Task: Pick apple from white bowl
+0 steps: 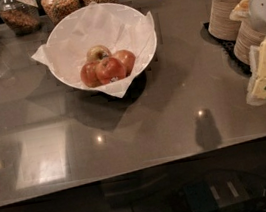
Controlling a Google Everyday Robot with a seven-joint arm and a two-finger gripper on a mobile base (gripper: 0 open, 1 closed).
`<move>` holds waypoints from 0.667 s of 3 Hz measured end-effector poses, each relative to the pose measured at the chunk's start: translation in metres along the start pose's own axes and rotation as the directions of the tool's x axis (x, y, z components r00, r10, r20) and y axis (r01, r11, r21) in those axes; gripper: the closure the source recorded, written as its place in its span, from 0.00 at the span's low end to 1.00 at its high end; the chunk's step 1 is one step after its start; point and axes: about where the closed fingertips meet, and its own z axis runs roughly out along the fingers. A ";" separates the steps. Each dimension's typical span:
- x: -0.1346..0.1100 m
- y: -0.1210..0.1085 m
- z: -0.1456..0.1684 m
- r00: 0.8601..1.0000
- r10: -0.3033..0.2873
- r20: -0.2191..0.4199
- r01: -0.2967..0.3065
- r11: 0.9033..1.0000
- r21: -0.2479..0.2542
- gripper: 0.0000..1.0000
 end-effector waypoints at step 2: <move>-0.009 -0.004 -0.002 0.999 -0.006 0.032 0.006 1.000 0.010 0.00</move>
Offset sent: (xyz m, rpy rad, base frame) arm 0.0114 0.0147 0.0056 0.0553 -0.0172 0.0271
